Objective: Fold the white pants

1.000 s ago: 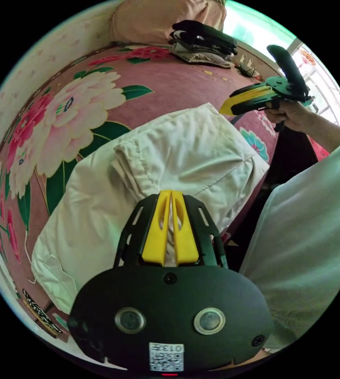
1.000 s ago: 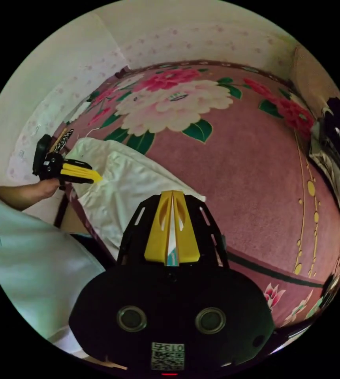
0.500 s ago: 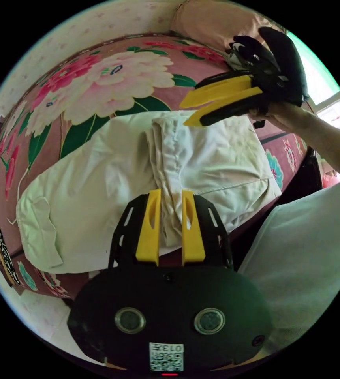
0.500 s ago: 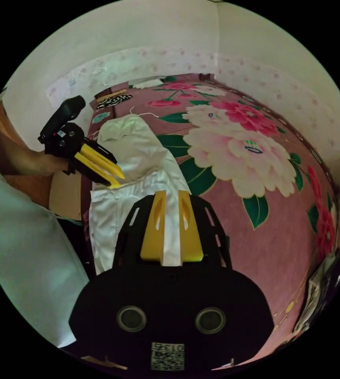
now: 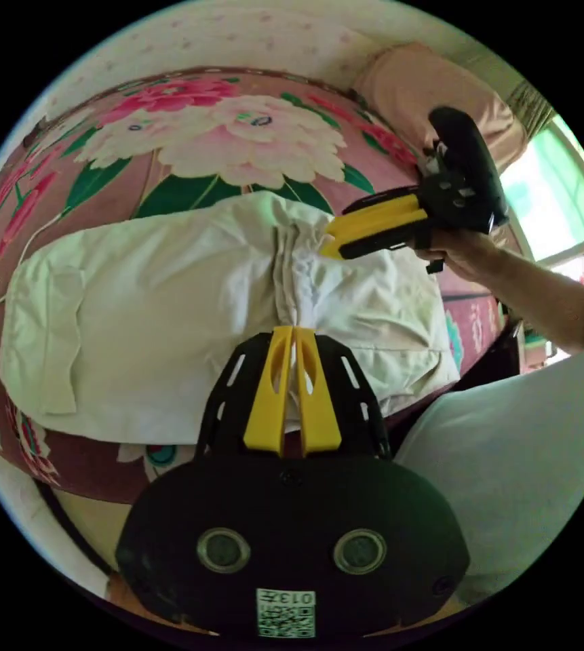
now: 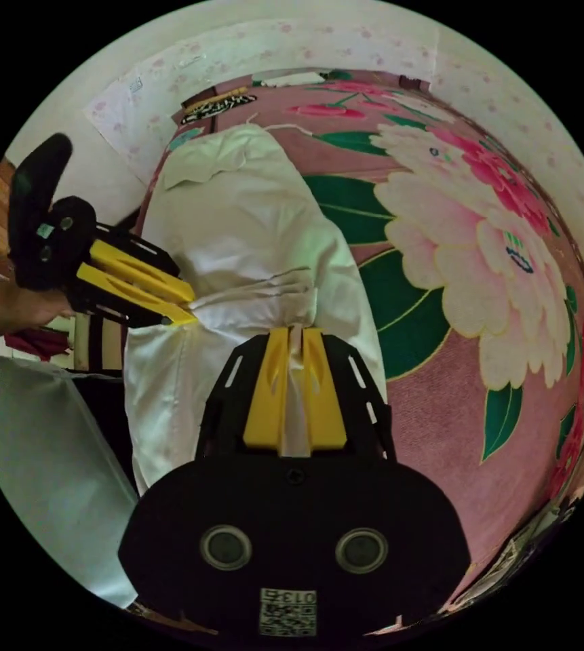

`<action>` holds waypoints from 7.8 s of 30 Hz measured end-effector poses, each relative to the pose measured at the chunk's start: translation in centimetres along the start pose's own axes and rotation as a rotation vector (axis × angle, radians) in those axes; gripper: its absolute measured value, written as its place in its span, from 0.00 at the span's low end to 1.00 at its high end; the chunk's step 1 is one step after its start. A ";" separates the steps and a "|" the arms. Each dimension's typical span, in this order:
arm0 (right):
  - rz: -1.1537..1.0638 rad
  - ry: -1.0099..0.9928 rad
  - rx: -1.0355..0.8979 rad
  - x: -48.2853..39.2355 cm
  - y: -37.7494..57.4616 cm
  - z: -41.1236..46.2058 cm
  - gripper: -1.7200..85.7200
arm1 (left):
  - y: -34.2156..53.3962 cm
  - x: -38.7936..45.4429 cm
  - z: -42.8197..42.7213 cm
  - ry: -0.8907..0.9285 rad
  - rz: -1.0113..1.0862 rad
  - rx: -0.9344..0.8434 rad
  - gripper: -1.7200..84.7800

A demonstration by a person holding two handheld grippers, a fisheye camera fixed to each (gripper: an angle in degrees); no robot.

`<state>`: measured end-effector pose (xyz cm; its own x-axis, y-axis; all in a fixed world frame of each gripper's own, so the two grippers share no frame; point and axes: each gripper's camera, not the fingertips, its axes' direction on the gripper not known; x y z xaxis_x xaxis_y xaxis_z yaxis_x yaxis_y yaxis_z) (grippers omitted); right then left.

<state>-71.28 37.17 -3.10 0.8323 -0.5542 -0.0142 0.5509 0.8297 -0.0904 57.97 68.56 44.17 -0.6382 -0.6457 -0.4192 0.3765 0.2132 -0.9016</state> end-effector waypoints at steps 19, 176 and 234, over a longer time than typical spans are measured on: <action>-0.174 -0.193 0.100 -4.4 -31.0 2.5 0.18 | 14.6 -27.2 -6.8 -0.039 -0.683 0.330 0.23; 1.134 0.380 0.483 71.7 137.7 -23.1 0.15 | -56.1 91.1 -11.7 0.261 0.400 0.145 0.11; 0.989 0.424 0.233 13.2 81.4 -32.6 0.02 | 3.7 61.9 -24.2 -0.228 -0.018 0.077 0.02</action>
<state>-17.51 95.18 -43.13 0.8481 0.4210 -0.3217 -0.3122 0.8876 0.3386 3.59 47.12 12.30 -0.4802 -0.7999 -0.3599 0.4218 0.1492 -0.8943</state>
